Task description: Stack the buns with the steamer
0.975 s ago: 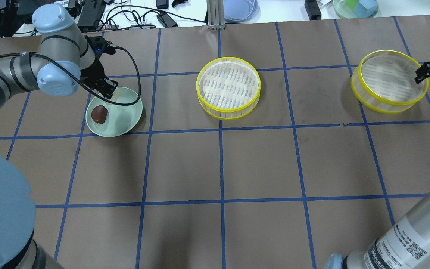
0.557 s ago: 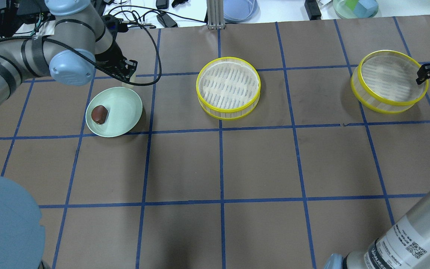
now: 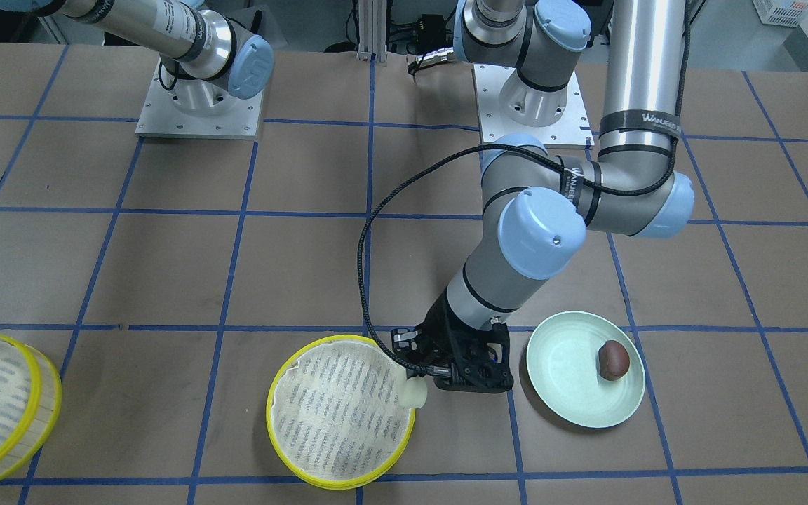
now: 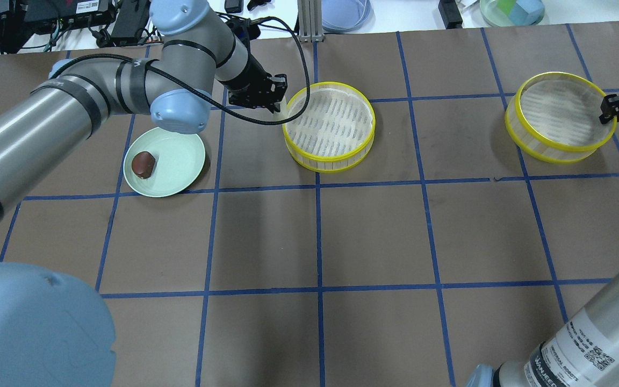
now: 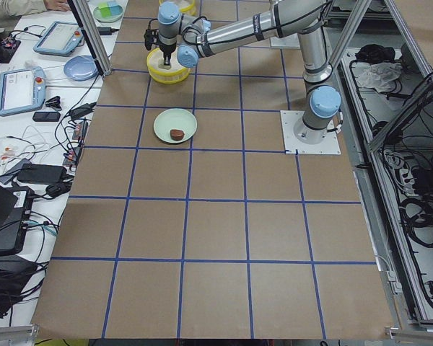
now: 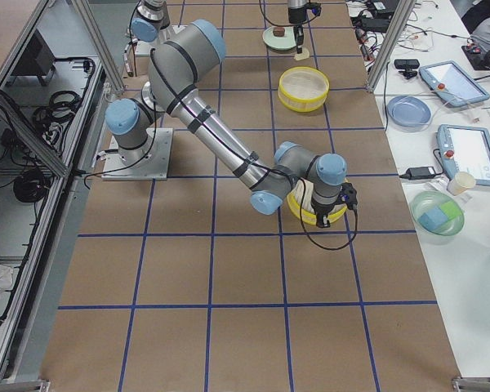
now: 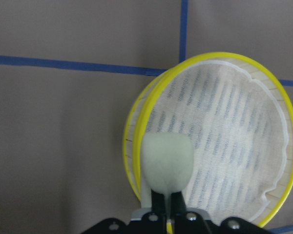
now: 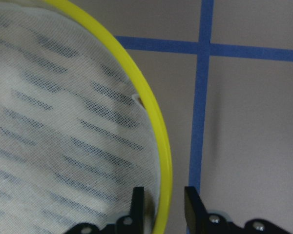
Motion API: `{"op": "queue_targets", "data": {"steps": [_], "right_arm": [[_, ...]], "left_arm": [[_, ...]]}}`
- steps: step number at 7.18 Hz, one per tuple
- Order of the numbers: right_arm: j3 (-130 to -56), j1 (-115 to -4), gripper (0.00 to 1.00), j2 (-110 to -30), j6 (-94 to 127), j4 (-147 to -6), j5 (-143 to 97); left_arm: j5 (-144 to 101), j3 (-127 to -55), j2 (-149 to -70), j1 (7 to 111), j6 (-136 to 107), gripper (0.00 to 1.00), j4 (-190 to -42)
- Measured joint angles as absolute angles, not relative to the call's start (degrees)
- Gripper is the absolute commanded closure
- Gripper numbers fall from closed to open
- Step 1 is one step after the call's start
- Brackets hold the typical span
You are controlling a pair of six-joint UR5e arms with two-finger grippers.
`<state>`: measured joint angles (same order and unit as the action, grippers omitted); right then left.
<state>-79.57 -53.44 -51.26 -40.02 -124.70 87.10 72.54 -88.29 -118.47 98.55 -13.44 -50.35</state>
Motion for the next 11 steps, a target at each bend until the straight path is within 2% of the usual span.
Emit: {"op": "queue_targets", "data": {"steps": [1, 2, 3, 5, 6, 11], "right_arm": [[-79.60, -53.44, 1.00, -51.35, -39.14, -124.68, 87.13], [-79.61, -53.44, 1.00, -51.46, -38.91, -124.67, 87.16], [-79.65, -53.44, 1.00, -51.77, -38.76, -124.52, 87.18], [-80.01, -53.44, 1.00, -53.79, -38.38, -123.59, 87.42], [-80.13, -53.52, 1.00, -55.70, -37.16, -121.43, 87.43], [-83.71, -58.96, 1.00, -68.44, -27.36, -111.02, 84.56]], "left_arm": [[70.64, -88.36, -120.25, 99.55, -15.44, 0.92, -48.73], [69.28, -88.39, -121.68, 99.94, -16.40, 0.48, -47.99], [68.80, -88.41, -122.84, 100.06, -16.72, 0.31, -47.70], [68.78, -88.40, -123.82, 100.10, -16.70, 0.06, -47.56], [68.80, -88.33, -123.75, 100.10, -16.97, 0.01, -47.53], [78.20, -87.43, -118.24, 97.35, -13.07, 0.01, -50.65]]}}
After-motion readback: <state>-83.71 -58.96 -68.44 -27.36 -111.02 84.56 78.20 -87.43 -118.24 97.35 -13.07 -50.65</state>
